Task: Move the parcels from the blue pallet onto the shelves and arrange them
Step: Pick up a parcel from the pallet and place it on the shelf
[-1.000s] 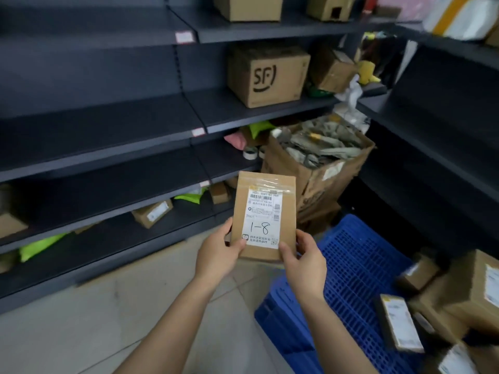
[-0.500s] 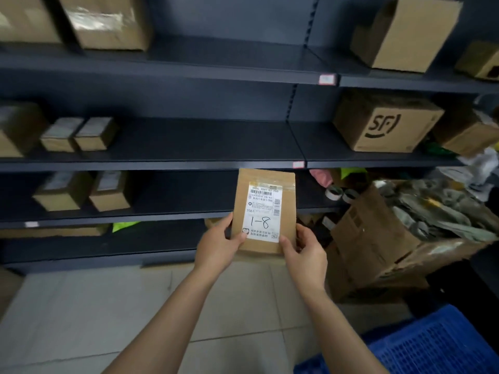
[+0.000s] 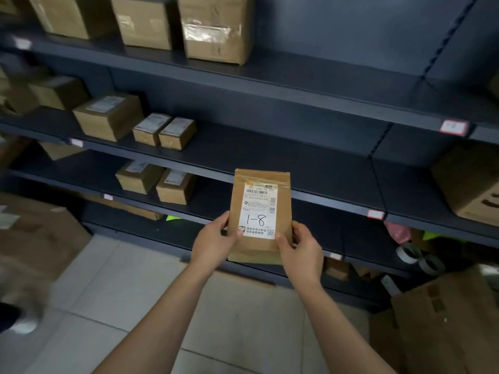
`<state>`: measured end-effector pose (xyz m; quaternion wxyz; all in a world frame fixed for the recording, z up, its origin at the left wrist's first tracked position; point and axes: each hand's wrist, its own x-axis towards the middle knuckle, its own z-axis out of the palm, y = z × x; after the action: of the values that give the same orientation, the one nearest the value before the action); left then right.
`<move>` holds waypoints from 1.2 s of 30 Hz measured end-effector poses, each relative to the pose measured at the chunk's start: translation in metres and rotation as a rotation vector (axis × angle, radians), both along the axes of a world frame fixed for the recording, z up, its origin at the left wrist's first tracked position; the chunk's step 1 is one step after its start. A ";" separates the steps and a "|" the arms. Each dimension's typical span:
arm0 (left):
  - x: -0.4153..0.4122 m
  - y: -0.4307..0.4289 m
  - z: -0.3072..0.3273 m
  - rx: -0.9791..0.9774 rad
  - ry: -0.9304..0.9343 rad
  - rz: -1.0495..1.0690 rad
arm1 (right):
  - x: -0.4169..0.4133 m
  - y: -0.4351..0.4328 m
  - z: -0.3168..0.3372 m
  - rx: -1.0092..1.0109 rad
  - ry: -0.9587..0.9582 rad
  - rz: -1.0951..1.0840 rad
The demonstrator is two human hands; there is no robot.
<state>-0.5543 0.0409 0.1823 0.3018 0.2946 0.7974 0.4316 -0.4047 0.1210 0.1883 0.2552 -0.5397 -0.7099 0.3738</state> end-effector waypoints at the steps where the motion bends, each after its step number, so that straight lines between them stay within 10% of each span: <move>1: -0.008 0.001 0.000 -0.004 0.003 0.014 | -0.010 0.003 0.000 0.001 -0.004 0.019; 36: -0.236 0.023 -0.149 -0.176 -0.159 -0.079 | -0.228 0.021 -0.132 -0.170 -0.182 0.015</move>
<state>-0.7907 0.0642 0.0336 0.4055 0.2629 0.7935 0.3700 -0.6325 0.1420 0.0561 0.1402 -0.5858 -0.6999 0.3837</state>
